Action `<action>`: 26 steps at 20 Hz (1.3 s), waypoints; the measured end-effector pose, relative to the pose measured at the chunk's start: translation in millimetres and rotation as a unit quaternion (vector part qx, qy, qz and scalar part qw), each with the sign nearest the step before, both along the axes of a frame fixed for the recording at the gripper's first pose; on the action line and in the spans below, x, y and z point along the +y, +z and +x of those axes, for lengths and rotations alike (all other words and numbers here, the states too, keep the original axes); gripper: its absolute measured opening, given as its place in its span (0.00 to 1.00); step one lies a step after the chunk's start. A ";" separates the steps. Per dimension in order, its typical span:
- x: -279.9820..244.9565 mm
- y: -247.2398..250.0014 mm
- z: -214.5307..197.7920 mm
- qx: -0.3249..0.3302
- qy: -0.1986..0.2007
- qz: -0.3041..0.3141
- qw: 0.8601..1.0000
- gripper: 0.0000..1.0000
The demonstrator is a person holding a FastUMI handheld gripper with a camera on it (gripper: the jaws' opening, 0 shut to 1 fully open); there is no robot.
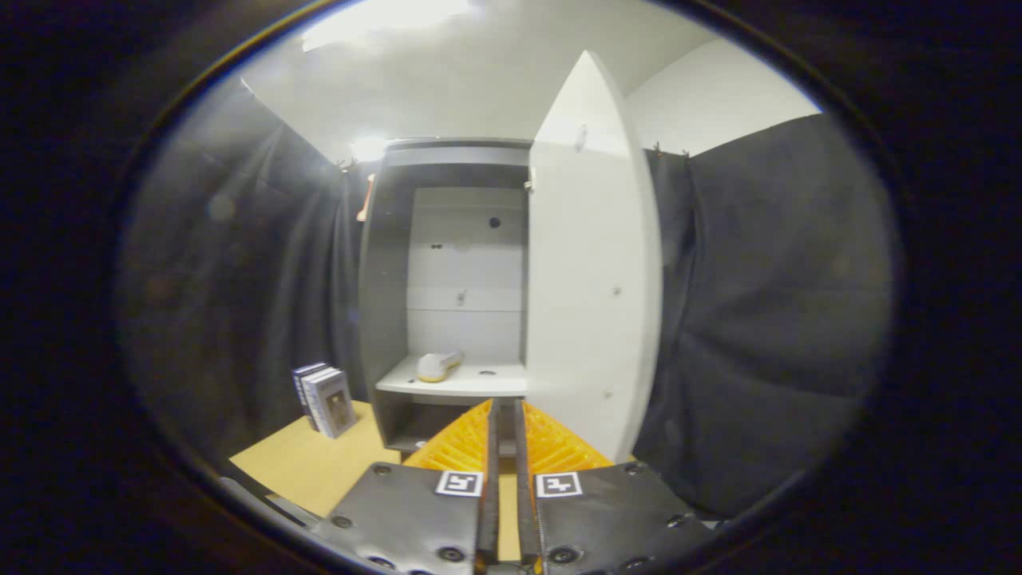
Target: Open the shoe cabinet door, grab the shoes and put them into the shoe cabinet, then close the shoe cabinet door.
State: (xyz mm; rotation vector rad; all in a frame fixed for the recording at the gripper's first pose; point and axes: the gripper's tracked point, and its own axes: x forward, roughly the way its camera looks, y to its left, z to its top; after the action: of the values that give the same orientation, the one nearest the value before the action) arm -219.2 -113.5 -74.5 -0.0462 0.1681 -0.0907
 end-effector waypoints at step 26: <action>95.4 -440.5 52.7 0.295 0.005 0.078 0.952 0.26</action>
State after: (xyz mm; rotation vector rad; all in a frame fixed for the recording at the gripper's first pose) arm -166.5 -18.0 -515.0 0.0862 0.7741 -0.0512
